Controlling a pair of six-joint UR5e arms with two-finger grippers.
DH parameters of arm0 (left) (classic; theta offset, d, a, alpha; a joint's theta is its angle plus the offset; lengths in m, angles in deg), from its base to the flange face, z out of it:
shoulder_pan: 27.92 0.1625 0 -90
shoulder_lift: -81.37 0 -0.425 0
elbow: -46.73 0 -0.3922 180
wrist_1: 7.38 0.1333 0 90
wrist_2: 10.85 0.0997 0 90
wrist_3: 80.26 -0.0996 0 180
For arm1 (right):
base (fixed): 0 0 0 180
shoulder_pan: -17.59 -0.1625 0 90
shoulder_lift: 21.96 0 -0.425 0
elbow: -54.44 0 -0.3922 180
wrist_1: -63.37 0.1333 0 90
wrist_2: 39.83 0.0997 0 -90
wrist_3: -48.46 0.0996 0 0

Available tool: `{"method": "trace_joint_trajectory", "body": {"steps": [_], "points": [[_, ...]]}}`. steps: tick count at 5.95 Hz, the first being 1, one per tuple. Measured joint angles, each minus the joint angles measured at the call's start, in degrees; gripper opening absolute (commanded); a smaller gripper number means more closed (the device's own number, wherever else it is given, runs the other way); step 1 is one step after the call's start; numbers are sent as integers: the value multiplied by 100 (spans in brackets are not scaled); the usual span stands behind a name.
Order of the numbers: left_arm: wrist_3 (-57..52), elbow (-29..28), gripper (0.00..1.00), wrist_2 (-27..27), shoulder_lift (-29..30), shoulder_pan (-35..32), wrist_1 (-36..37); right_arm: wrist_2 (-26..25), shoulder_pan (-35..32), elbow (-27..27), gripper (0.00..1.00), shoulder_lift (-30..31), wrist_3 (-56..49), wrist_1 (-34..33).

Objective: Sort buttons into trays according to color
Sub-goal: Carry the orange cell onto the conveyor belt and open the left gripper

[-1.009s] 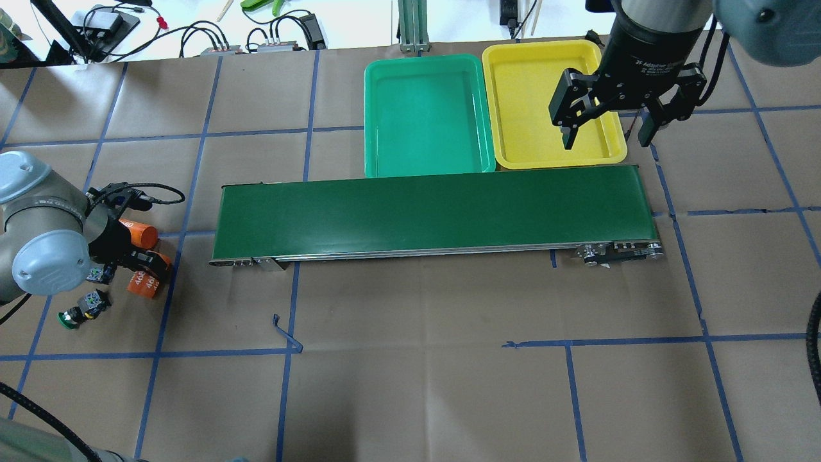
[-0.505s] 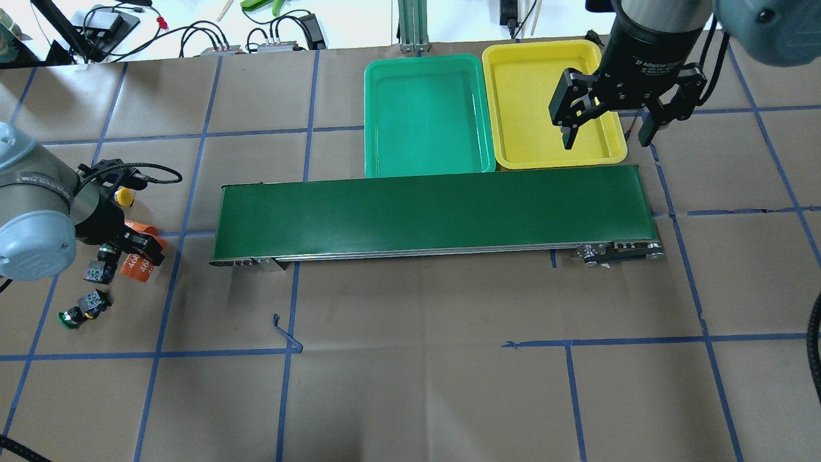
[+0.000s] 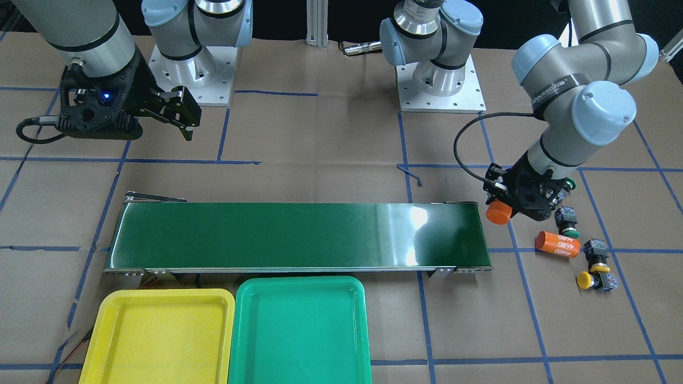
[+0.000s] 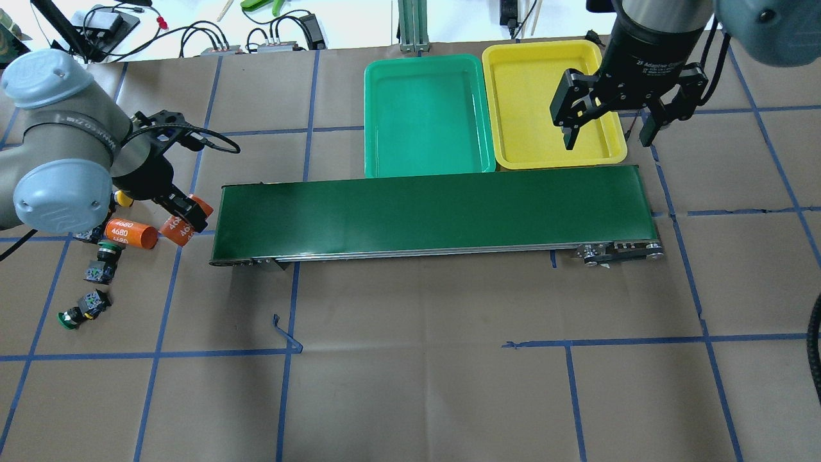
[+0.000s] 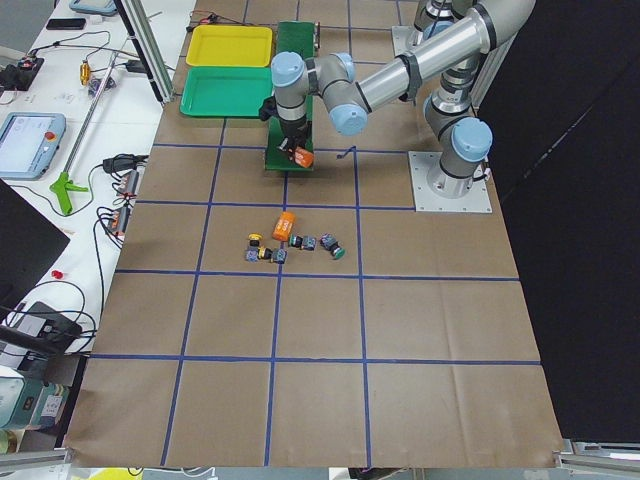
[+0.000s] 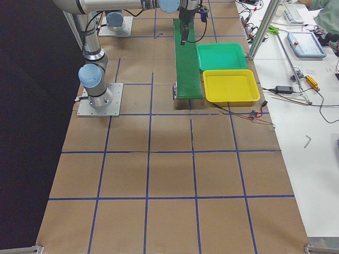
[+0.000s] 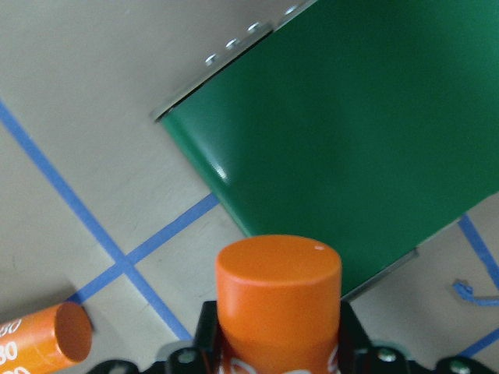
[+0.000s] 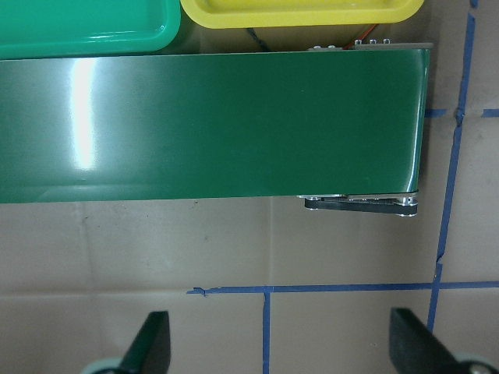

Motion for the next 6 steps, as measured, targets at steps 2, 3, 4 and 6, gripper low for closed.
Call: {"method": "trace_joint_trajectory", "body": {"steps": [2,3,4,6], "points": [[-1252,-53,1,-226,44,-374,-154,-4,-2,-1,100,0,6,-2],[-2201,-54,1,-292,128,-498,-113,7,-6,-6,100,0,8,2],[-3077,-48,1,-319,253,-600,47,20,-8,-9,100,-3,8,4],[-3692,-2,14,-301,469,-914,506,35,-9,-11,100,-7,8,4]]}}
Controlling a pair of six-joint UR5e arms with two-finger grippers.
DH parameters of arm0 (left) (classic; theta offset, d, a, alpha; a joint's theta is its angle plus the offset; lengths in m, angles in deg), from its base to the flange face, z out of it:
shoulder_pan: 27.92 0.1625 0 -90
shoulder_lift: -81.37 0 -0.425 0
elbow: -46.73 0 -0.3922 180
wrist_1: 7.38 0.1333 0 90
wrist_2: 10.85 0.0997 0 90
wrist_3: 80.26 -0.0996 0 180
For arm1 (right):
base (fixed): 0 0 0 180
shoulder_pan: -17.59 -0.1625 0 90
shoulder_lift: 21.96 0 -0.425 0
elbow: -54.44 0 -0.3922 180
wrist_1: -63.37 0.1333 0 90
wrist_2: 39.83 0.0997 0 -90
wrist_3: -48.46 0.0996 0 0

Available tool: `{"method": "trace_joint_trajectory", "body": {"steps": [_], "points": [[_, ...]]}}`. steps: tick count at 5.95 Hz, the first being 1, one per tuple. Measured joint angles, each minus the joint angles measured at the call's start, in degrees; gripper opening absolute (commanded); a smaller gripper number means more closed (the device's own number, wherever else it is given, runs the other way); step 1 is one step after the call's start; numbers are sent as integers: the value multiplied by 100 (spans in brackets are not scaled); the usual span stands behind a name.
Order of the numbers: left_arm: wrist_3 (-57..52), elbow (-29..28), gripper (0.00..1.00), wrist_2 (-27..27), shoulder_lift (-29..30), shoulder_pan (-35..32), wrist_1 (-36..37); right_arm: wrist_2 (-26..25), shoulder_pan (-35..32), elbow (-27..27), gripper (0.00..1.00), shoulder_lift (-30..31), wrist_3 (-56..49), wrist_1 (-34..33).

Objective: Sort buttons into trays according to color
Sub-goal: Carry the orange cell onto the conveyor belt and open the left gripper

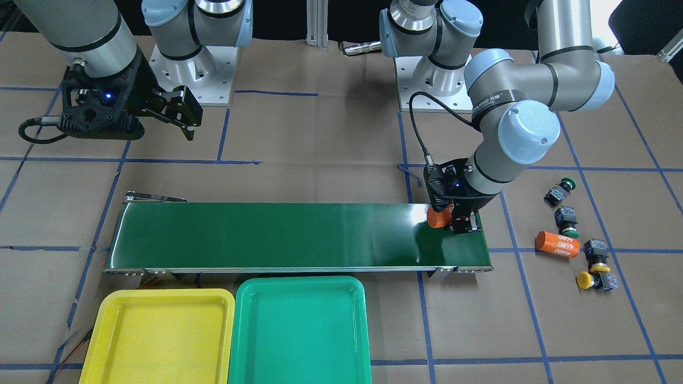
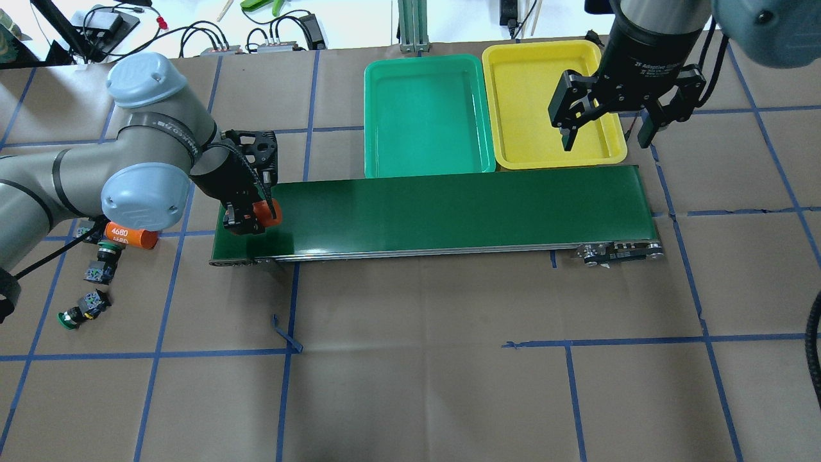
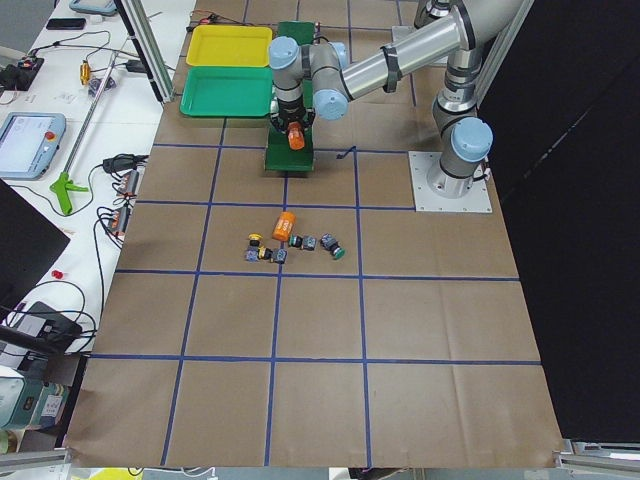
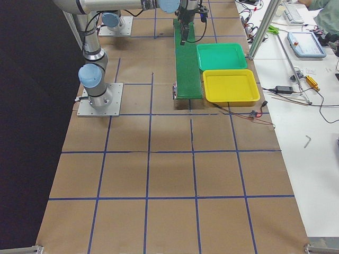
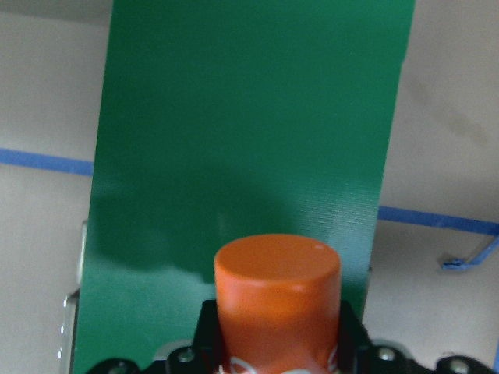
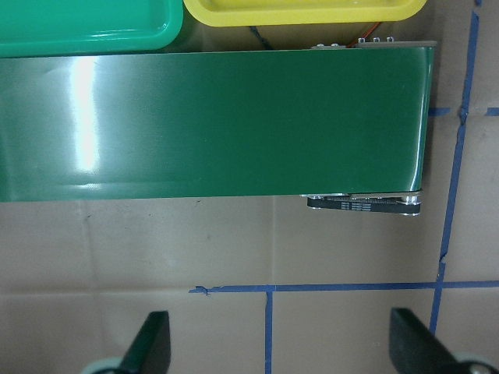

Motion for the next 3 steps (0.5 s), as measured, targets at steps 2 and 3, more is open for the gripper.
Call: {"method": "trace_joint_trajectory", "body": {"steps": [2,3], "points": [[-29,5,99,33,151,-144,236,4,0,0,100,-1,0,0],[10,-38,99,34,210,-140,238,5,0,0,100,-1,-2,0]]}}
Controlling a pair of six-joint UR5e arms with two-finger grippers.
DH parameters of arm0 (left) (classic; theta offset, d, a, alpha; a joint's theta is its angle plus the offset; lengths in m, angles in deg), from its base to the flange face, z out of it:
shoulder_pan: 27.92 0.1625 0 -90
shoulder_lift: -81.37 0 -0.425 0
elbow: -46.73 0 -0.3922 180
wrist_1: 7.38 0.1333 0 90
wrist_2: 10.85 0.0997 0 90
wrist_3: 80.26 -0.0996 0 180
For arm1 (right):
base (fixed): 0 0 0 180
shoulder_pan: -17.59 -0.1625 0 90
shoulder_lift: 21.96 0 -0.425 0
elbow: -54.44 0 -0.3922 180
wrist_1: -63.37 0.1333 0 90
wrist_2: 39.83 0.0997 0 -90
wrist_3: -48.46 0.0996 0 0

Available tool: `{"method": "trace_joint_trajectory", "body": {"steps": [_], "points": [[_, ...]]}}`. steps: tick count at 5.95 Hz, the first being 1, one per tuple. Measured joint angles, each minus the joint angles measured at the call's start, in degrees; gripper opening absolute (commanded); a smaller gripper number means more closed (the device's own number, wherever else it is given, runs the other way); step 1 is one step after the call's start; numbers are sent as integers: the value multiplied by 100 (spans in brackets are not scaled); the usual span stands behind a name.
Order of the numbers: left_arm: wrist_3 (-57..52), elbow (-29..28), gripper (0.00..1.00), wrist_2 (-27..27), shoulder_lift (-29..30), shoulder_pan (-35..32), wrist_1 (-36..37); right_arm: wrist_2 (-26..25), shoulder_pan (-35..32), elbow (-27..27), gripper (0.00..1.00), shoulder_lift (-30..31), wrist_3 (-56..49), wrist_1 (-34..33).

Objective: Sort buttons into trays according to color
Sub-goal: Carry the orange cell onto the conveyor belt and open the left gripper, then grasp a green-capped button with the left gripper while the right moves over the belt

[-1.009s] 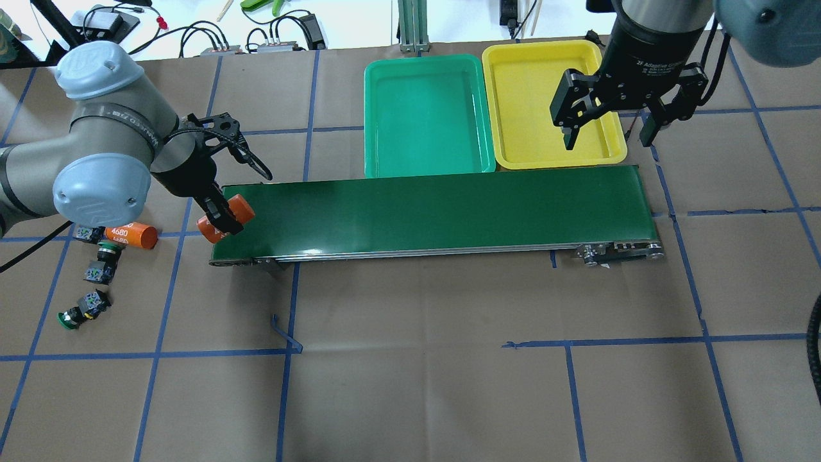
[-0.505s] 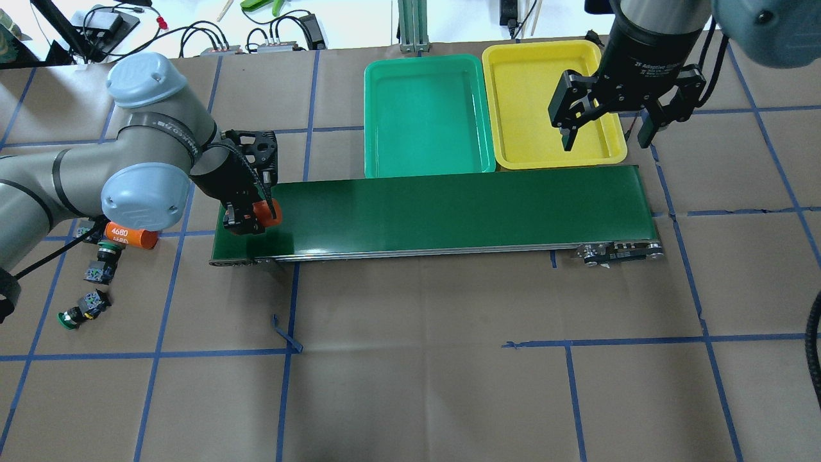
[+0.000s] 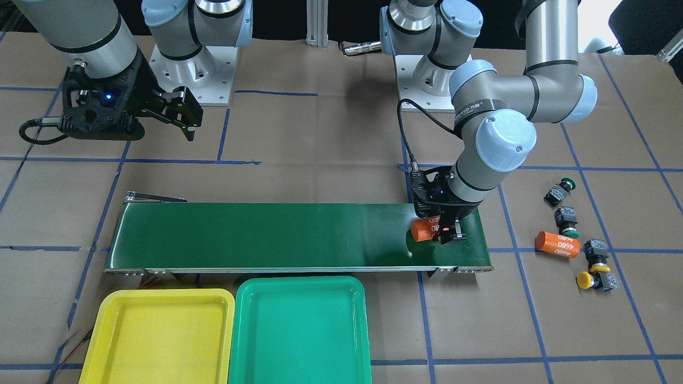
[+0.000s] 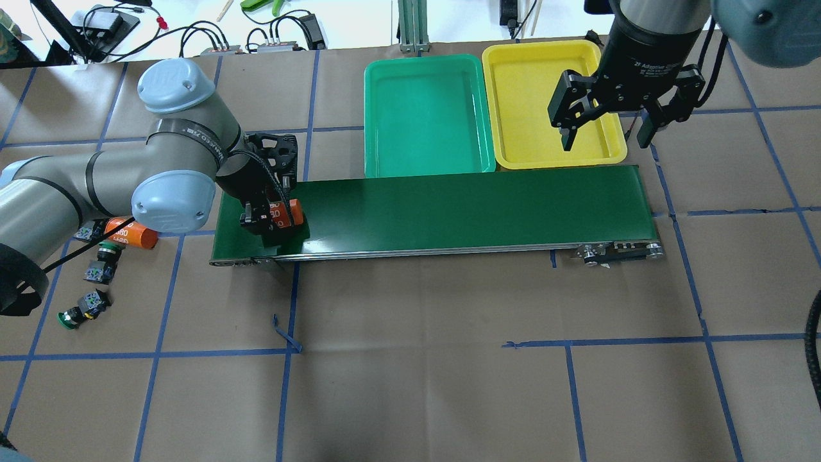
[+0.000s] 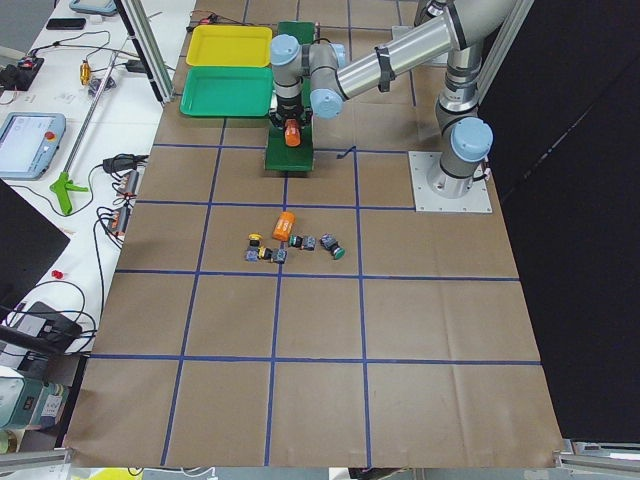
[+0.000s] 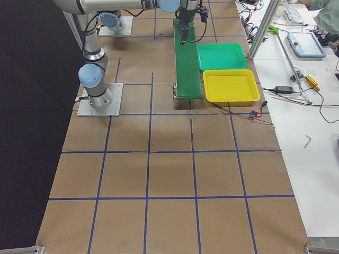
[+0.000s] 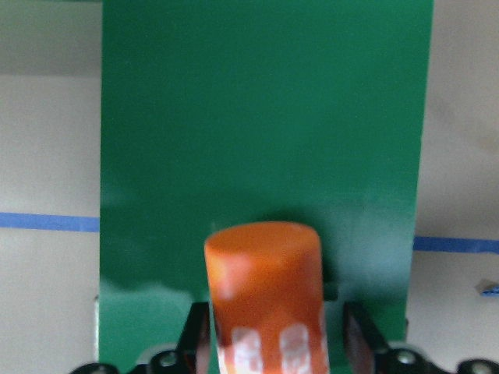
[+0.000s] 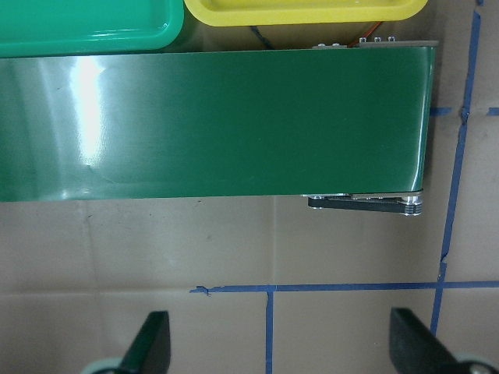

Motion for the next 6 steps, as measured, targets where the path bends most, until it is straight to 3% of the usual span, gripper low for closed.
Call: {"method": "trace_joint_trajectory", "body": {"steps": [1,3,6], "points": [[71,-26,99,2,-31,86,-4,-2,0,0,100,0,-4,0],[273,-45,99,18,-321,1023,-88,-6,6,0,100,-16,-239,0],[297,90,99,23,-495,3109,-222,-25,-30,-249,100,2,-2565,-6]]}}
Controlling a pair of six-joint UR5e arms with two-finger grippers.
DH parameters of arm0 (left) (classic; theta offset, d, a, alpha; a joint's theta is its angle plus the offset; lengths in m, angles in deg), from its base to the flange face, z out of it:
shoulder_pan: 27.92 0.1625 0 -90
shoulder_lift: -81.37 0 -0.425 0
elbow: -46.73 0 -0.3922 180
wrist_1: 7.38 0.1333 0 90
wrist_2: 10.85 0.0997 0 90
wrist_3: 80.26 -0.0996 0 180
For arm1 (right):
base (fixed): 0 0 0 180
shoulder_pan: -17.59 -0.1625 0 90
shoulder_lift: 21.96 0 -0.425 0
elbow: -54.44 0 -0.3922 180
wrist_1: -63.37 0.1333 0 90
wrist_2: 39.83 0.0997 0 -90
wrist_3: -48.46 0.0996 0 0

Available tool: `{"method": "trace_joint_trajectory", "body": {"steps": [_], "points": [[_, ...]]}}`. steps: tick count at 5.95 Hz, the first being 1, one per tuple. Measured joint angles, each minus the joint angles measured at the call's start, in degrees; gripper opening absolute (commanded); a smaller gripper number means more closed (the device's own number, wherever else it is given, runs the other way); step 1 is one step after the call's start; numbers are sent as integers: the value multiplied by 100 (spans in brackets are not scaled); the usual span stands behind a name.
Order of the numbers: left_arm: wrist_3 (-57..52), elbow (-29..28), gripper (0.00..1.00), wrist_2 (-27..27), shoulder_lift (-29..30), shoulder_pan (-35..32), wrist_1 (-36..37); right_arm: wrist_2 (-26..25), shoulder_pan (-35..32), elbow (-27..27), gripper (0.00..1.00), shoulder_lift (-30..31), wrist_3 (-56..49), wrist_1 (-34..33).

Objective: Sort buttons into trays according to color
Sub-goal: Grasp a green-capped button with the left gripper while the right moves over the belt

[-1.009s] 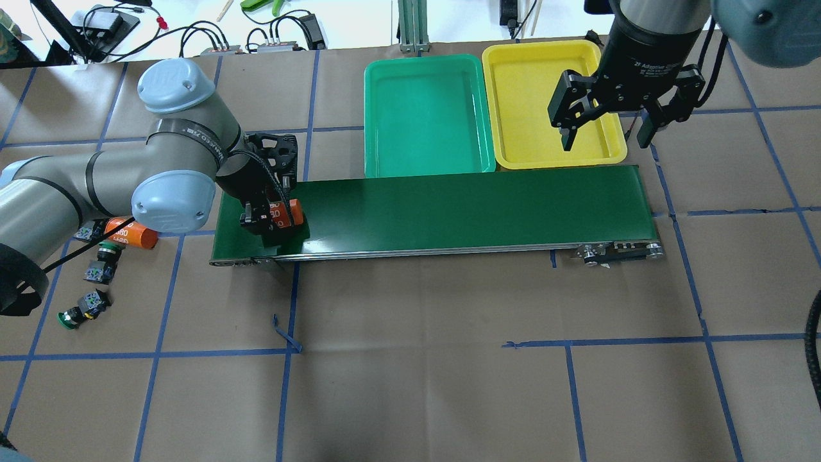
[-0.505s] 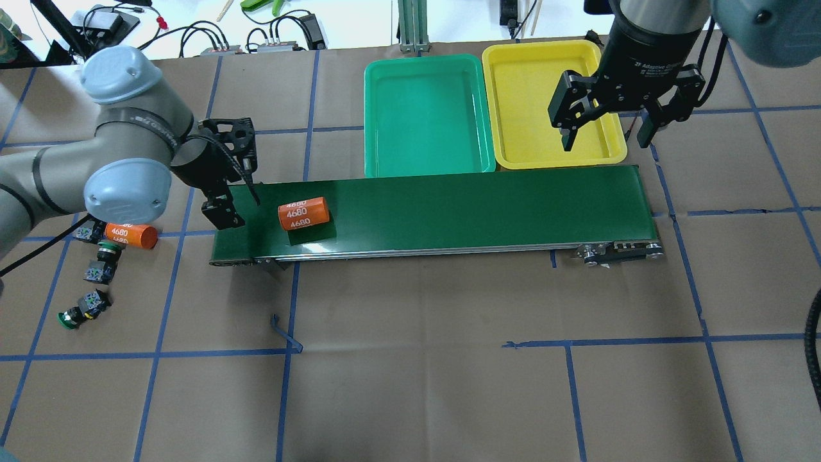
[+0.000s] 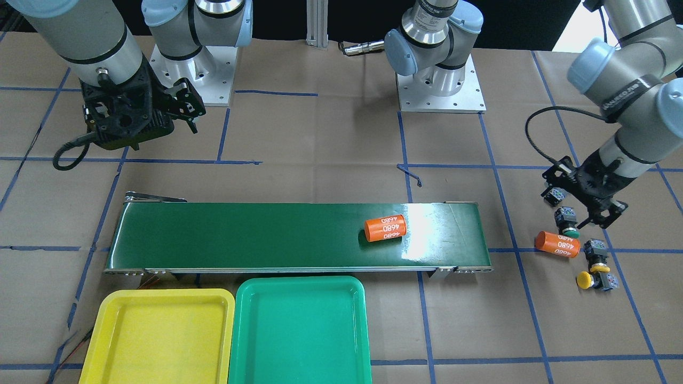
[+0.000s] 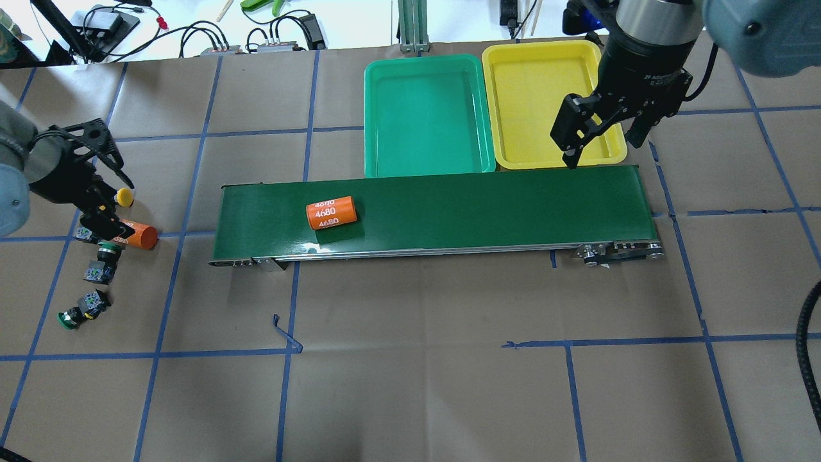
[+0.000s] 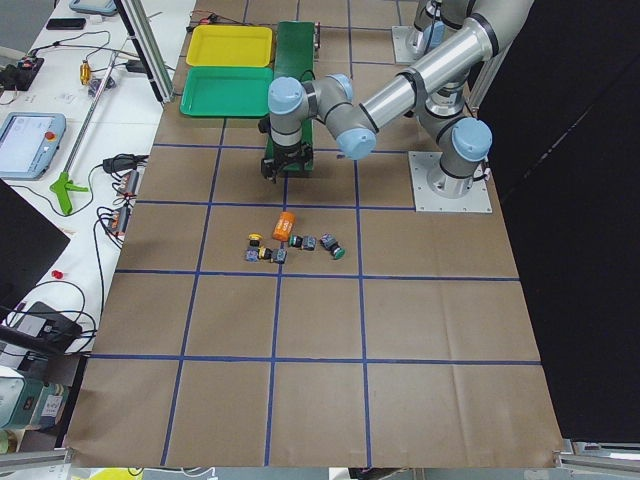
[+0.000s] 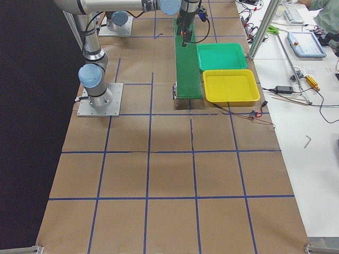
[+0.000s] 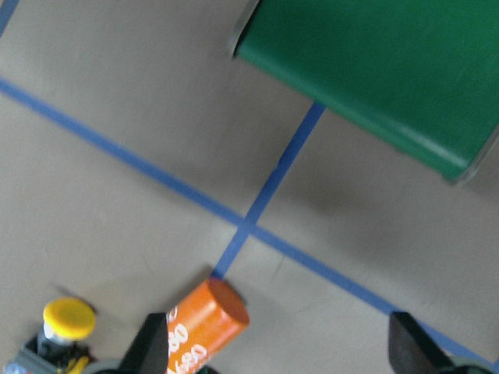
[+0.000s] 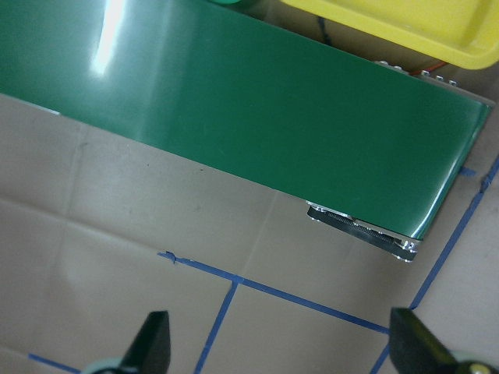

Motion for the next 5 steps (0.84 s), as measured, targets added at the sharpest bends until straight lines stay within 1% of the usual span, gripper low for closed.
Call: {"method": "trace_joint_trajectory", "body": {"steps": [1,2,3,4,5], "points": [[-63,144,98,-4,41,569,-33,-39,-53,-168,100,20,-835,-49],[-157,379,98,-1,73,942,19,-39,-98,-274,100,10,-1851,-156],[-216,581,98,55,150,1109,169,-9,-134,-394,100,-22,-3160,-430],[-307,754,98,191,259,1163,425,16,-149,-669,100,-65,-4248,-998],[-427,947,98,362,338,1183,785,51,-152,-1079,100,-74,-4905,-1819]]}}
